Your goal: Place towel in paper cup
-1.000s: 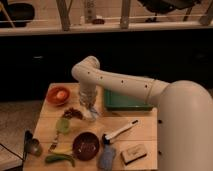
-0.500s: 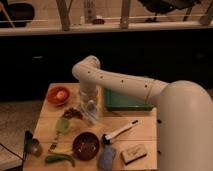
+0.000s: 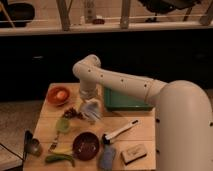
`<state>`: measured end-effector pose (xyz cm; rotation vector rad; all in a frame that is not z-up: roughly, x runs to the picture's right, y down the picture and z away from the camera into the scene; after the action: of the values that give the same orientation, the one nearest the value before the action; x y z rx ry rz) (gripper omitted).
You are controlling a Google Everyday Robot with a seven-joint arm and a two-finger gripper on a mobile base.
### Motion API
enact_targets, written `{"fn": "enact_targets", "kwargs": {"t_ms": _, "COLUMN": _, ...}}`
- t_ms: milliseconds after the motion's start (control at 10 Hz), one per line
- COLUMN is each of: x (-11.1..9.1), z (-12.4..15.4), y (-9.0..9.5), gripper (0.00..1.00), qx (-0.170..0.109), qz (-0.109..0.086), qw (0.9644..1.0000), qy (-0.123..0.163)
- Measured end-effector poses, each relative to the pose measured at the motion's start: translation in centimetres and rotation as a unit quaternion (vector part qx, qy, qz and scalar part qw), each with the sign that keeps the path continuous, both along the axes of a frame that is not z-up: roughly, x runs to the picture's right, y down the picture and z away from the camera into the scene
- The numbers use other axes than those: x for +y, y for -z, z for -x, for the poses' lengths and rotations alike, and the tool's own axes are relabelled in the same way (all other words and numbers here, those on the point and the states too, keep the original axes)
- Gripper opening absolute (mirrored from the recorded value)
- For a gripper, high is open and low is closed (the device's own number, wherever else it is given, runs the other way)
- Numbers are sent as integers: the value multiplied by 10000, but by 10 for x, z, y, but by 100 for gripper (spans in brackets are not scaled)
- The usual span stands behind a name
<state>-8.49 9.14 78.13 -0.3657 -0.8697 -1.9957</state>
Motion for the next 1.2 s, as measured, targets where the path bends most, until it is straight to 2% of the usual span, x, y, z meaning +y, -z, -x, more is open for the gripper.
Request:
{"fn": "enact_targets", "kwargs": {"t_ms": 700, "x": -10, "z": 8, "y": -1, "gripper": 80, "qx": 41, "qz": 9, "qw": 10000, "qy": -18}}
{"fn": "enact_targets", "kwargs": {"t_ms": 1200, "x": -9, "z": 9, "y": -1, "gripper": 80, "qx": 37, "qz": 12, "qw": 10000, "qy": -14}}
